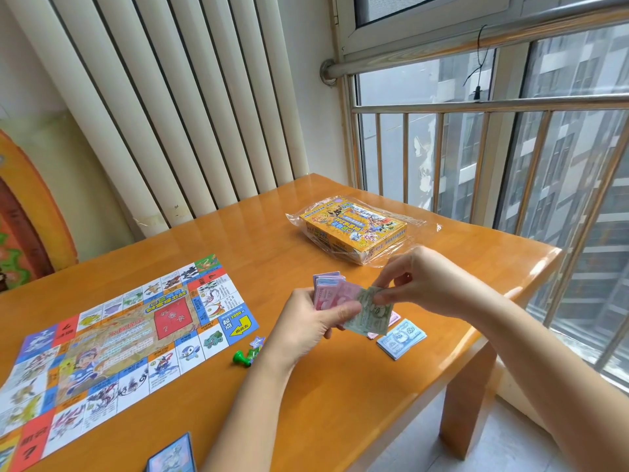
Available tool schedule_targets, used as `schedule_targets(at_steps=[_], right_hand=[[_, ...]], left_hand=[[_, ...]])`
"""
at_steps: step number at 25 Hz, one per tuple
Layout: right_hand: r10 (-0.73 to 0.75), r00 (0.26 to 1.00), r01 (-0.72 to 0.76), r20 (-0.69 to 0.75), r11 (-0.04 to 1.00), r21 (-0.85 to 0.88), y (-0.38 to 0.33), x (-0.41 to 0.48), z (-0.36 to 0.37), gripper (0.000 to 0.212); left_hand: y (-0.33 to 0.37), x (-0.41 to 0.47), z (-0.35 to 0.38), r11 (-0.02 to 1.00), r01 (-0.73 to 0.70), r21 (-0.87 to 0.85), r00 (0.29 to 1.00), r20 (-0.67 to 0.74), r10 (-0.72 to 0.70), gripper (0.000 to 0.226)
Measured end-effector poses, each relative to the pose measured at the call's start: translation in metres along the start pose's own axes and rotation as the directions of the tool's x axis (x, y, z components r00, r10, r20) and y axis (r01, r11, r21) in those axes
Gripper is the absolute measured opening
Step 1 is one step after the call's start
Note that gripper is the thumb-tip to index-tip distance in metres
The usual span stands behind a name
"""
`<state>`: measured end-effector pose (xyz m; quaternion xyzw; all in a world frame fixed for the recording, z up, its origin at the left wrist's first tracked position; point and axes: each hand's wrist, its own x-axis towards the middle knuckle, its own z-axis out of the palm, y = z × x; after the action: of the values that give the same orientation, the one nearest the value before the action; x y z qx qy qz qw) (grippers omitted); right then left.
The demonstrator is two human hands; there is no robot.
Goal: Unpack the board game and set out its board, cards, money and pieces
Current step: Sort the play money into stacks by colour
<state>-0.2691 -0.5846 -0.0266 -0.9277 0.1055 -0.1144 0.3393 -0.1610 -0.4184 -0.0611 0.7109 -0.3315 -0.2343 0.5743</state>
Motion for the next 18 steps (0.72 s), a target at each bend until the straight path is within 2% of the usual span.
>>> schedule_targets(at_steps=[3, 7, 10, 12, 15, 18], right_hand=[[0.093, 0.995, -0.091, -0.030, 0.993, 0.075, -0.001, -0.001, 0.006, 0.021], [0.198, 0.976, -0.166, -0.097, 0.949, 0.269, -0.006, -0.004, 0.035, 0.008], [0.226, 0.944, -0.167, -0.242, 0.956, 0.242, -0.018, -0.006, 0.068, 0.009], [0.235, 0.922, -0.174, -0.308, 0.961, 0.213, -0.024, -0.006, 0.086, 0.013], [0.229, 0.917, -0.177, -0.327, 0.967, 0.181, -0.026, -0.005, 0.104, 0.003], [0.206, 0.919, -0.184, -0.337, 0.978, 0.095, -0.025, -0.006, 0.113, 0.007]], left_hand=[[0.007, -0.001, -0.015, 0.992, 0.074, -0.107, 0.997, -0.013, -0.076, 0.021], [0.008, -0.003, -0.043, 0.926, 0.270, -0.263, 0.951, -0.076, -0.299, 0.025], [0.005, -0.004, -0.053, 0.927, 0.294, -0.232, 0.934, -0.137, -0.330, 0.026], [0.003, -0.004, -0.054, 0.931, 0.308, -0.198, 0.935, -0.120, -0.334, 0.027], [-0.001, -0.003, -0.052, 0.926, 0.353, -0.134, 0.929, -0.064, -0.364, 0.026], [-0.006, -0.001, -0.051, 0.924, 0.376, -0.075, 0.924, -0.038, -0.379, 0.025]])
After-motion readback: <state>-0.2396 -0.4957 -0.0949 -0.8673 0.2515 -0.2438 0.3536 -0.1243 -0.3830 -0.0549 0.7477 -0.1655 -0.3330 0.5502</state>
